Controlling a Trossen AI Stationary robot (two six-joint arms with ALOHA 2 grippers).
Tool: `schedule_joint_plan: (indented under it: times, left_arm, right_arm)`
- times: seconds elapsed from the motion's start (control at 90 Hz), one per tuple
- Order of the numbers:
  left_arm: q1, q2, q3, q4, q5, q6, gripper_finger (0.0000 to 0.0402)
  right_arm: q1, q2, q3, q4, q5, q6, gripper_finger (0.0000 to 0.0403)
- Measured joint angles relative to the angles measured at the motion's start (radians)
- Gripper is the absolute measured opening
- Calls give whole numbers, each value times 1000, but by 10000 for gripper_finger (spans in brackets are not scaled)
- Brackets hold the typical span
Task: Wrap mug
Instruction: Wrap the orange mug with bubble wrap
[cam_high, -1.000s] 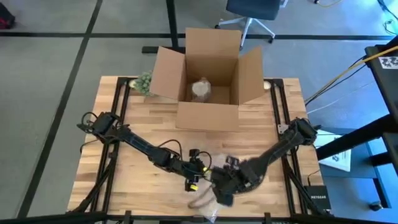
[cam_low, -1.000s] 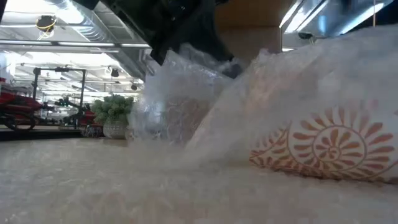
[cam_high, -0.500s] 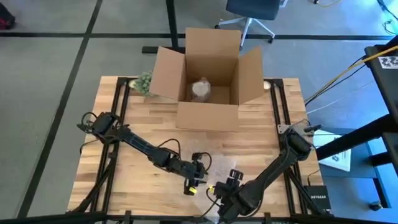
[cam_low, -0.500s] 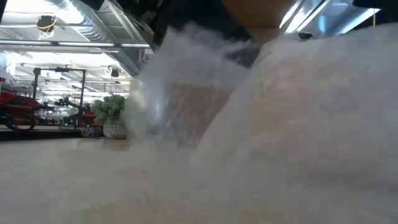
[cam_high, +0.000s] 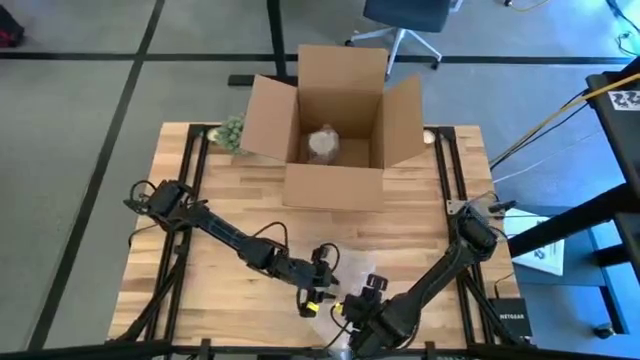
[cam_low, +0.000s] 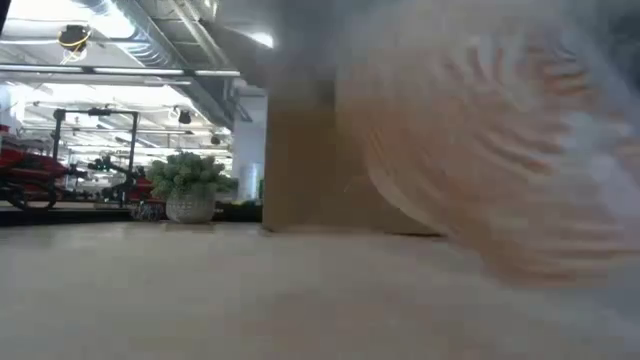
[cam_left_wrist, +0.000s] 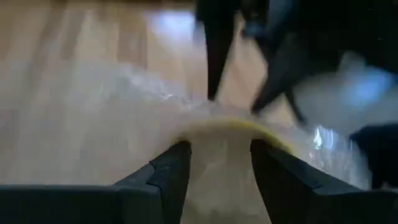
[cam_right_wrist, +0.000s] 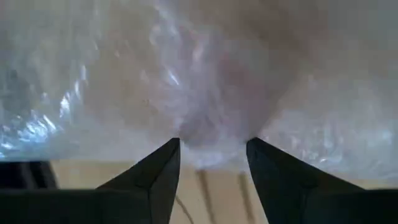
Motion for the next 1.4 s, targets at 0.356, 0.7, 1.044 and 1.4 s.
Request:
schedule_joint_plan:
  times: [0.356, 0.7, 1.044, 1.4]
  left_arm:
    - [-6, 10, 10, -100, 0, 3, 154]
    - [-10, 17, 10, -116, 4, -7, 154]
    - [-12, 1, 26, -147, 1, -8, 154]
    - [-9, -45, 39, -168, -6, -7, 154]
  right_arm:
    - [-7, 30, 5, 26, 168, -23, 172]
    - [18, -58, 66, -121, 53, -33, 172]
    - [41, -107, 133, -89, 286, -54, 172]
    - [37, -109, 123, -46, 293, -48, 172]
